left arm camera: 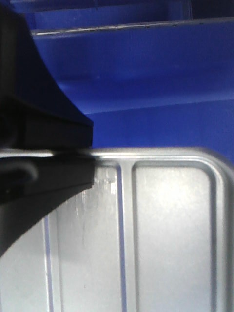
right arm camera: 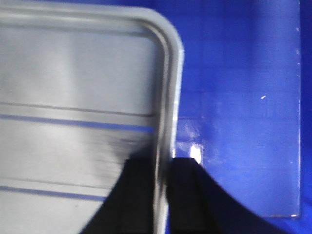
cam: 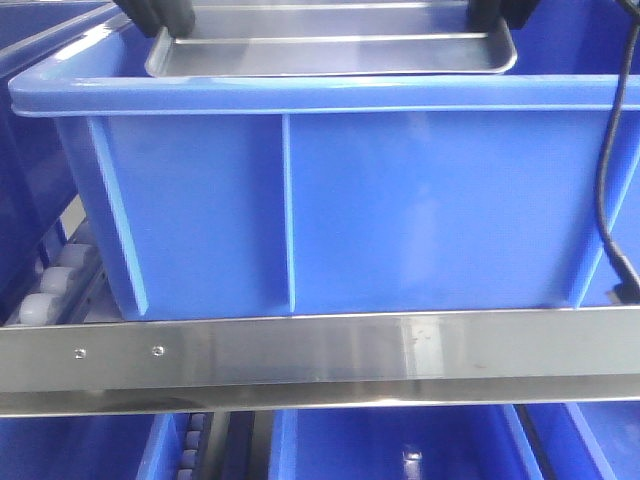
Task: Grab silver tray and place in blue box
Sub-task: 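Lower the tray with both grippers into the blue bin, then open both grippers and lift them out of the bin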
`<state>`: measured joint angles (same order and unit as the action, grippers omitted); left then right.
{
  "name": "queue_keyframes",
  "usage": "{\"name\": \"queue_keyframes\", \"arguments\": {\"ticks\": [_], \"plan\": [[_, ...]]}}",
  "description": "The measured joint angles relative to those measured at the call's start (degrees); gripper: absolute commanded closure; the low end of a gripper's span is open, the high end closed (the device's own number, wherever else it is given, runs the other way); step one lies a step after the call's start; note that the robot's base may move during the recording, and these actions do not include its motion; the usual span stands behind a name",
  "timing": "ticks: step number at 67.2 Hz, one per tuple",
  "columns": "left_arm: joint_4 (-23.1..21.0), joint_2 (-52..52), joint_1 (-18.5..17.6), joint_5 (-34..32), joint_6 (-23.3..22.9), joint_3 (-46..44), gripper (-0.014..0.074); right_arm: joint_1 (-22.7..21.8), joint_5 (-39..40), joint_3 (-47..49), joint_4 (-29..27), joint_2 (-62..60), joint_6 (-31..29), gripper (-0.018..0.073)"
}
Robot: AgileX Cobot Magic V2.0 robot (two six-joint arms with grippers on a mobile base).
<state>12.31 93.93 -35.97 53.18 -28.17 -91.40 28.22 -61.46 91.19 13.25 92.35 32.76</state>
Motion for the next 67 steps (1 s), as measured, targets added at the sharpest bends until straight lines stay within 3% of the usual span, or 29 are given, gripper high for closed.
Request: {"name": "queue_keyframes", "arguments": {"ticks": [6, 15, 26, 31, 67], "plan": [[-0.36, 0.0, 0.0, -0.27, 0.0, -0.09, 0.0589, 0.0, 0.0, 0.12, -0.82, 0.0, 0.0, 0.0102], [-0.88, 0.0, 0.0, -0.1, 0.17, -0.22, 0.057, 0.12, 0.11, 0.24, -1.78, 0.0, -0.08, 0.0097], [-1.72, 0.64, 0.0, 1.64, 0.35, -0.26, 0.0279, 0.34, 1.11, 0.32, -2.81, 0.0, -0.13, 0.01], [-2.59, 0.95, 0.0, 1.64, 0.35, -0.26, 0.0218, 0.45, 1.74, 0.32, -3.3, 0.0, -0.13, 0.01], [-2.74, 0.98, 0.33, -0.25, -0.09, -0.36, 0.0228, -1.01, 3.05, 0.45, -3.93, 0.0, -0.48, 0.01]]}}
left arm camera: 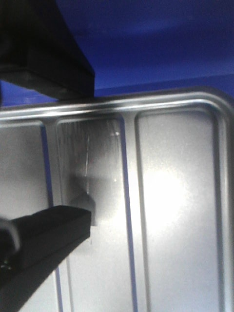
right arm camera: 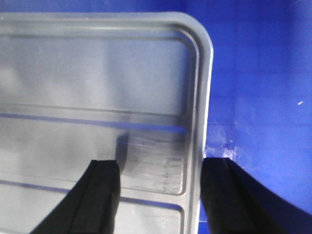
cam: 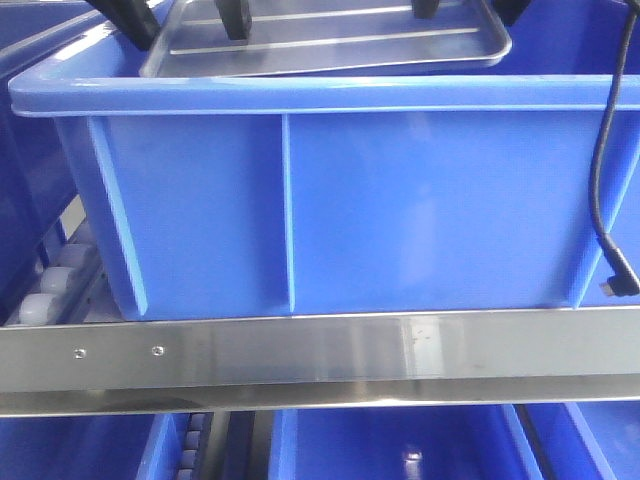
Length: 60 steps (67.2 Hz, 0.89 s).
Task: Grab silver tray and place in blue box
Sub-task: 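Open both grippers and lift them out of the bin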
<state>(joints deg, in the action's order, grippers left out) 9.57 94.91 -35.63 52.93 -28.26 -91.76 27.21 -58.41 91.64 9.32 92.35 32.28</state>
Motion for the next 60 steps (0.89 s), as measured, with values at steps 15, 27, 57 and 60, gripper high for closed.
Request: {"name": "queue_keyframes", "arguments": {"ticks": [15, 27, 57, 60], "plan": [[-2.89, 0.0, 2.08, -0.79, 0.0, -0.27, 0.0228, -0.62, 0.9, 0.0, -0.21, 0.0, 0.0, 0.01], [-3.12, 0.0, 2.21, -0.79, 0.0, -0.27, 0.0324, -0.62, 1.72, 0.0, -0.35, 0.0, -0.09, 0.0141], [-3.77, 0.0, 2.21, -3.46, 0.0, -0.54, 0.0587, -0.62, 2.88, 0.0, -0.85, 0.0, -0.67, 0.0507], [-3.77, -0.29, 2.21, -4.33, 0.0, -0.54, 0.0587, -0.62, 3.44, 0.0, -1.41, 0.0, -1.84, 0.0507]]}}
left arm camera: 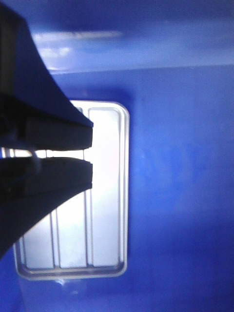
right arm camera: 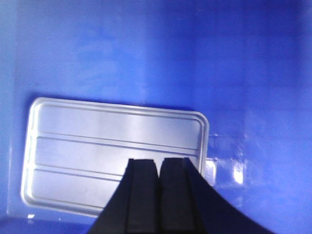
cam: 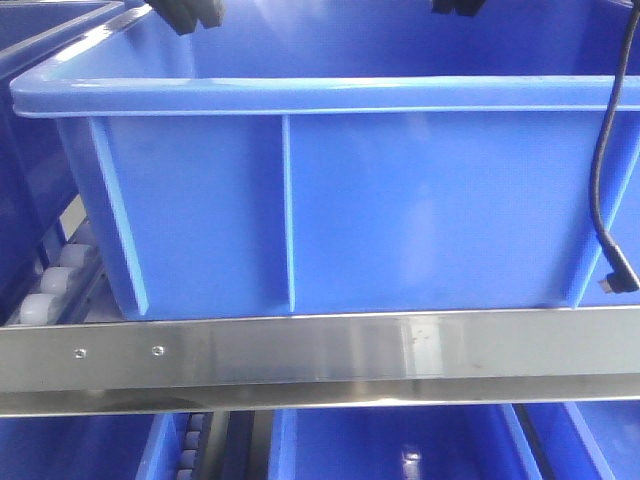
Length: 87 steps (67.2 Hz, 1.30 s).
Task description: Grab silver tray and place in blue box
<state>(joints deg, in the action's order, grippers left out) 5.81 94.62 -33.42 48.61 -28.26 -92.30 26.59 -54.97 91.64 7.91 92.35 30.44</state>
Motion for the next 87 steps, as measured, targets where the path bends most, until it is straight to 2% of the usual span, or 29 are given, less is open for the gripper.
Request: {"name": "queue_keyframes", "arguments": {"ticks": [11, 21, 33, 42, 48, 51, 57, 63, 75, 87], "plan": [[0.0, -3.77, 0.0, -3.27, 0.0, 3.1, 0.0587, 0.92, 5.65, -3.33, -2.55, -2.65, -6.06, 0.0507], [0.0, -9.47, 0.0, -8.31, 0.0, 10.61, 0.0587, 1.49, 15.4, -12.5, -3.24, -10.74, -8.55, 0.0507], [0.0, -18.32, 0.0, -19.09, 0.0, 22.7, 0.0581, 1.49, 27.28, -27.25, -3.24, -22.21, -11.38, 0.0507], [0.12, -26.68, 0.0, -30.33, 0.0, 34.02, 0.0581, 1.49, 40.74, -39.27, -1.85, -32.78, -12.03, 0.0507], [2.43, -33.59, 0.0, -39.44, 0.0, 42.72, 0.0581, 1.49, 47.8, -46.77, 0.17, -39.8, -12.06, 0.0507], [5.42, -36.98, 0.0, -43.86, 0.0, 46.69, 0.0581, 1.49, 50.12, -50.1, 0.97, -43.61, -12.16, 0.0507], [11.75, -44.28, 0.0, -50.81, 0.0, 54.26, 0.0582, 1.49, 50.88, -55.27, 1.62, -50.35, -12.16, 0.0507], [14.5, -51.65, 0.0, -52.65, 0.0, 60.44, 0.0582, 1.49, 49.2, -58.96, 1.73, -56.26, -12.16, 0.0507], [15.35, -65.7, 0.0, -52.09, 0.0, 70.02, 0.0582, 1.49, 39.73, -63.09, 1.85, -67.19, -12.16, 0.0507], [15.47, -73.69, 0.0, -52.09, 0.1, 74.6, 0.0582, 1.49, 33.57, -63.47, 1.85, -71.07, -12.16, 0.0507]]}}
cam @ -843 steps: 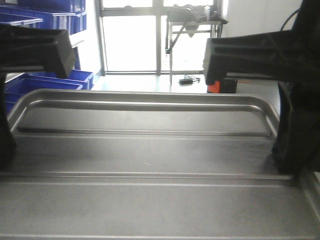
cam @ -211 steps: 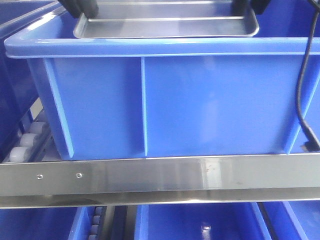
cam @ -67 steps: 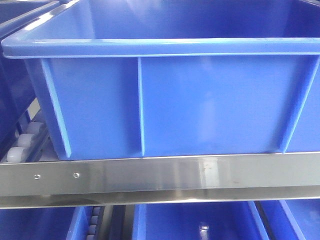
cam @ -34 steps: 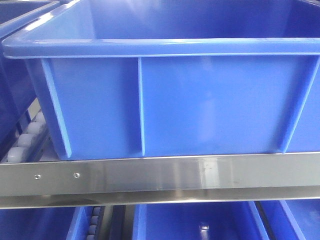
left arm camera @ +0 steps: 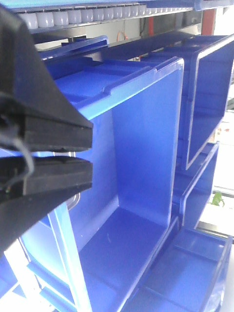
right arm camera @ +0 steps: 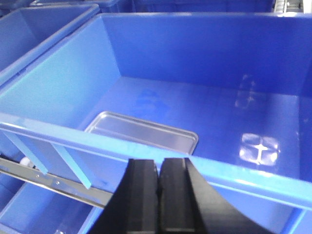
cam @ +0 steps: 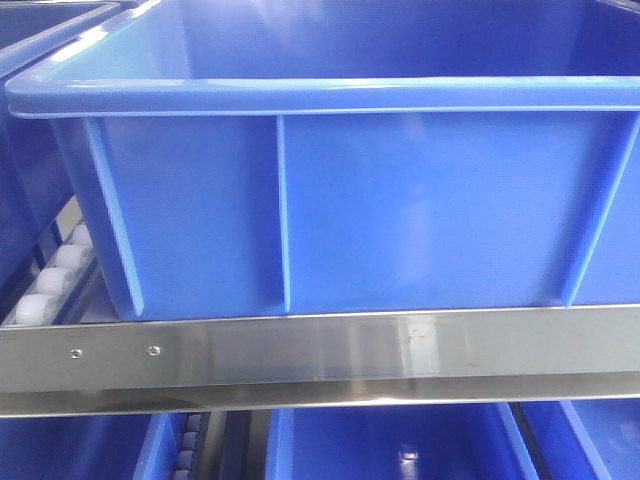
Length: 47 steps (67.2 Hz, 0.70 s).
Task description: Grab silver tray and place in blue box
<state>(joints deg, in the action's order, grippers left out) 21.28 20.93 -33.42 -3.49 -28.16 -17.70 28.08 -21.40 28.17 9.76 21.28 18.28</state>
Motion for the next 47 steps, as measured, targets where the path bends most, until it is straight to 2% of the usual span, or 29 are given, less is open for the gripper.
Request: {"name": "queue_keyframes", "arguments": {"ticks": [40, 47], "plan": [[0.11, -0.54, 0.0, 0.11, 0.0, 0.37, 0.0582, 0.0, -1.1, -0.28, 0.0, -0.92, -0.02, 0.0507], [0.2, -0.54, 0.0, 0.11, 0.0, 0.37, 0.0582, -2.66, -0.37, -2.94, 0.0, -3.59, -0.43, 0.0507]]}}
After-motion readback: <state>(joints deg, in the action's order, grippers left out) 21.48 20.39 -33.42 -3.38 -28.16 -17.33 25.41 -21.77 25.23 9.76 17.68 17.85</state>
